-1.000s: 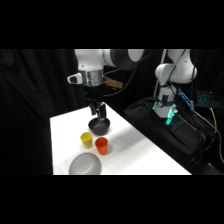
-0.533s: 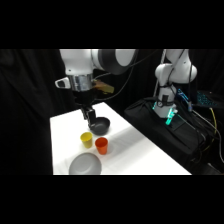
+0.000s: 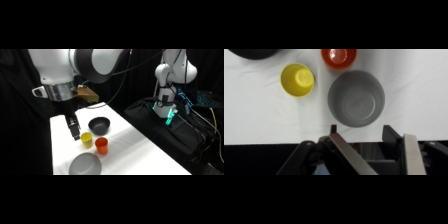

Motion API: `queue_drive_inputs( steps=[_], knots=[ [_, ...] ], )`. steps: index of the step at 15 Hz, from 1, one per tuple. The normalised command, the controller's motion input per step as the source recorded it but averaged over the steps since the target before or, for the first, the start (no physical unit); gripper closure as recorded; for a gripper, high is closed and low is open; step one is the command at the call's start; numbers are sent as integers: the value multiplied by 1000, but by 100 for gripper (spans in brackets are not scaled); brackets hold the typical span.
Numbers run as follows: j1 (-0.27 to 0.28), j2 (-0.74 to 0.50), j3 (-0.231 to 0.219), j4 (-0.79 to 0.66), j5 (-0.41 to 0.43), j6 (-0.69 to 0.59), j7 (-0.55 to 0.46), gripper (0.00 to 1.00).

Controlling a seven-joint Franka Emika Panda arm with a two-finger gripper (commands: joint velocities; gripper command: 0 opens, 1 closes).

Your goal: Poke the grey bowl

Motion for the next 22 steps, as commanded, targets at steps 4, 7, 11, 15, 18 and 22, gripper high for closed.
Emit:
queue_drive_inputs(
  steps=[4,7,11,15,18,22],
  knots=[
    [31,211,-4,318,-29,-4,31,96],
    [22,189,5,140,-17,169,5,100],
    [11,226,37,94,13,261,-56,100],
    [-2,263,39,145,24,201,-85,100],
    [-27,229,56,180,50,150,-137,100],
    [-6,87,42,129,35,110,-119,100]
  ],
)
